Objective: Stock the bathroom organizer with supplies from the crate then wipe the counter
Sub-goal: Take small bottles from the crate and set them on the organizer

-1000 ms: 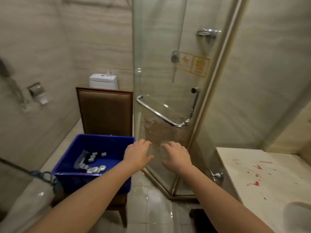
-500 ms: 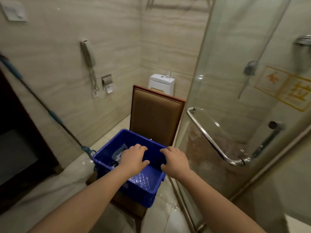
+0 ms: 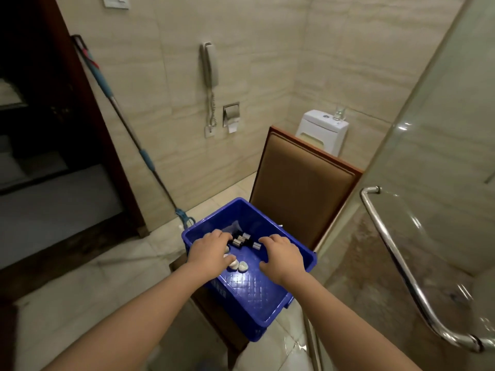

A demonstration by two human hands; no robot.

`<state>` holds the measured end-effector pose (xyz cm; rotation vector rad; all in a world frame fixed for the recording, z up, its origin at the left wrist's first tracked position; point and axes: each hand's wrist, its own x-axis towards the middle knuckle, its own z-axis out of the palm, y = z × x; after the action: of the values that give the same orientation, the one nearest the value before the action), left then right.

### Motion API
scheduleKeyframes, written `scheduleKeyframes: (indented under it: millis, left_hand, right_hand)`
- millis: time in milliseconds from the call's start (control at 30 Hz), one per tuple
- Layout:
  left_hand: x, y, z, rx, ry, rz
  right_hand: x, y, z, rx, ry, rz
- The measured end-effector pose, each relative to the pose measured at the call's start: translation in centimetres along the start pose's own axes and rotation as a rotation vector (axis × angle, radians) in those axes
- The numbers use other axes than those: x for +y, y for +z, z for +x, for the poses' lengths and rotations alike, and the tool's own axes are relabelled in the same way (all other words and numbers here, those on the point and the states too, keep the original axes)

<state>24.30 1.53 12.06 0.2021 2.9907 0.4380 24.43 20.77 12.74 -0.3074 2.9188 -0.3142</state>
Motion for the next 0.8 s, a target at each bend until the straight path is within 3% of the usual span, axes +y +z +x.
scheduleKeyframes:
  millis: [467, 800]
  left_hand:
    - [-4.7, 4.1, 15.2, -0.192, 0.063, 0.004]
    - [-7.3, 11.5, 27.3, -0.422, 0.141, 0.008]
  right_hand:
    - [2.8, 3.8, 13.6, -0.154, 0.149, 0.088]
    - [6.4, 10.4, 22.7, -0.347, 0.303, 0.136]
